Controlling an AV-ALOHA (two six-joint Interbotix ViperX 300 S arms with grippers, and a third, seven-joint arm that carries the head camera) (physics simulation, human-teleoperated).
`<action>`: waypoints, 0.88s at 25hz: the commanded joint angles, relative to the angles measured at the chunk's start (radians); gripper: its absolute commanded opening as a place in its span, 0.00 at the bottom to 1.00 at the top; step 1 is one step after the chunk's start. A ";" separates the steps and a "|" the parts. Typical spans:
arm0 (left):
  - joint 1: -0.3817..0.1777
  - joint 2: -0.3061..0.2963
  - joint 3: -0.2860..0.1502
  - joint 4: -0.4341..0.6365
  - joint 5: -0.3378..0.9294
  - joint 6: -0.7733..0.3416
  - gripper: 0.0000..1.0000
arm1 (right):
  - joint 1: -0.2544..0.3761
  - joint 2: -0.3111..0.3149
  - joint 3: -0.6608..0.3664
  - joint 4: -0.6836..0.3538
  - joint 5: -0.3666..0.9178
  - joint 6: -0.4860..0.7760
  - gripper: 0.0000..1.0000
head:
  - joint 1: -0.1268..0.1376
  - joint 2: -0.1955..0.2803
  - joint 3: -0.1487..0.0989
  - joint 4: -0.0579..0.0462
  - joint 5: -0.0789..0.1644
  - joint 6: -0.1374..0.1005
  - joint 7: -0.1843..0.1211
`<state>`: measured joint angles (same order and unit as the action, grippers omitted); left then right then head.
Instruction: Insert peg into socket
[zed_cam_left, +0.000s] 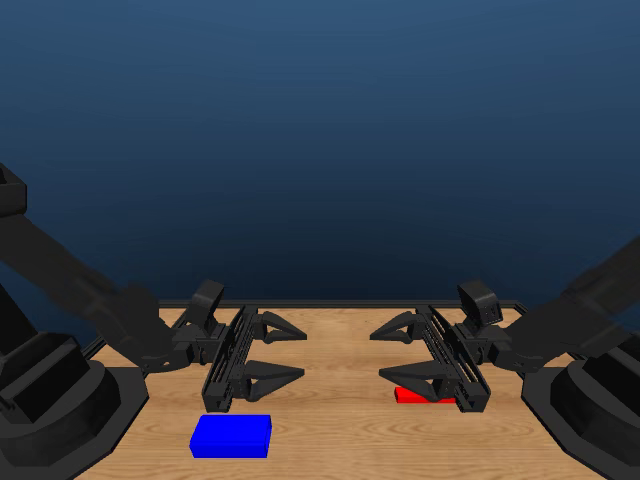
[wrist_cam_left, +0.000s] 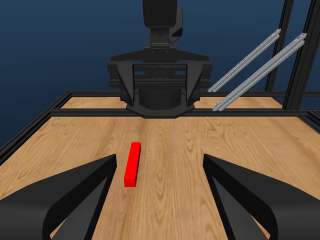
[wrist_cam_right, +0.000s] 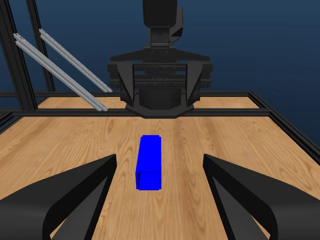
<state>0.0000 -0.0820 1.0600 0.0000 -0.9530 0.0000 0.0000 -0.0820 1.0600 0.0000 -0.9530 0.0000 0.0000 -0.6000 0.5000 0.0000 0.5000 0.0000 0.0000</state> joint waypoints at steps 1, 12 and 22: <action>-0.069 0.004 -0.027 -0.090 -0.073 -0.071 1.00 | 0.053 -0.018 0.011 0.122 0.145 0.116 1.00 | 0.000 0.007 -0.072 0.002 0.219 0.012 -0.002; -0.143 -0.019 0.013 -0.237 0.068 -0.062 1.00 | 0.075 -0.042 -0.034 0.155 0.261 0.118 1.00 | -0.013 0.051 -0.084 0.002 0.244 0.021 0.020; -0.211 -0.058 0.117 -0.413 0.401 -0.080 1.00 | 0.081 -0.011 -0.068 0.140 0.299 0.120 1.00 | -0.031 0.114 -0.098 0.008 0.257 0.061 0.070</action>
<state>-0.1913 -0.1286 1.1733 -0.4061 -0.6252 -0.0695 0.0793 -0.0860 1.0091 0.1420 -0.6385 0.1212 -0.0259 -0.4955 0.4231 0.0074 0.7621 0.0522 0.0628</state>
